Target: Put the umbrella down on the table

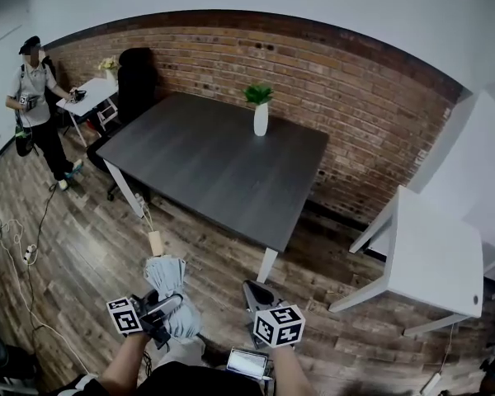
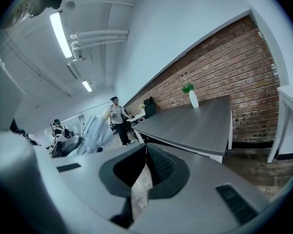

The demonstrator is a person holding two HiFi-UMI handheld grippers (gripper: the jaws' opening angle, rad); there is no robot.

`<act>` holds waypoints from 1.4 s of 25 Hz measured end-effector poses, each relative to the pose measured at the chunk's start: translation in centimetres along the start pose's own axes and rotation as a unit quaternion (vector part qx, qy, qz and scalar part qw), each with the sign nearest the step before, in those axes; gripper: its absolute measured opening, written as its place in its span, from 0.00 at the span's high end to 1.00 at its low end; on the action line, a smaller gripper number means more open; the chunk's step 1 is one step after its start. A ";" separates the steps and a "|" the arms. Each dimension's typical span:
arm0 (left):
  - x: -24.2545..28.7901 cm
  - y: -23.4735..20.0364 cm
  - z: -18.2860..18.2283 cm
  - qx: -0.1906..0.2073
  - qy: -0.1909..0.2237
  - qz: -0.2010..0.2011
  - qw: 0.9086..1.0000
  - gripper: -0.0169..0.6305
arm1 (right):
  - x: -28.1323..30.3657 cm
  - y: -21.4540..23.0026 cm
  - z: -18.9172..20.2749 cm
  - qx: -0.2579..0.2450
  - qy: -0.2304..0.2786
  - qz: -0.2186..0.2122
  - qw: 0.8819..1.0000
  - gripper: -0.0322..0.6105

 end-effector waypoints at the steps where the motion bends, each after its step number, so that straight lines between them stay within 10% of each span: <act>1: 0.0 -0.3 -0.1 -0.001 0.000 0.000 1.000 0.47 | 0.4 0.1 0.0 0.001 -0.002 0.000 1.000 0.94; 35: -0.8 -18.9 -15.3 -0.014 -0.020 0.051 0.998 0.47 | 22.5 -3.0 -6.0 -0.004 -0.003 0.054 0.999 0.94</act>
Point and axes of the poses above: the fingertips, and each gripper's own axes: x forward along the fingers, y to its right, z out of its underside, the point moved 2 cm from there along -x, backward along the fingers, and after that the axes turned 5 degrees about x, right-handed, at the moved point
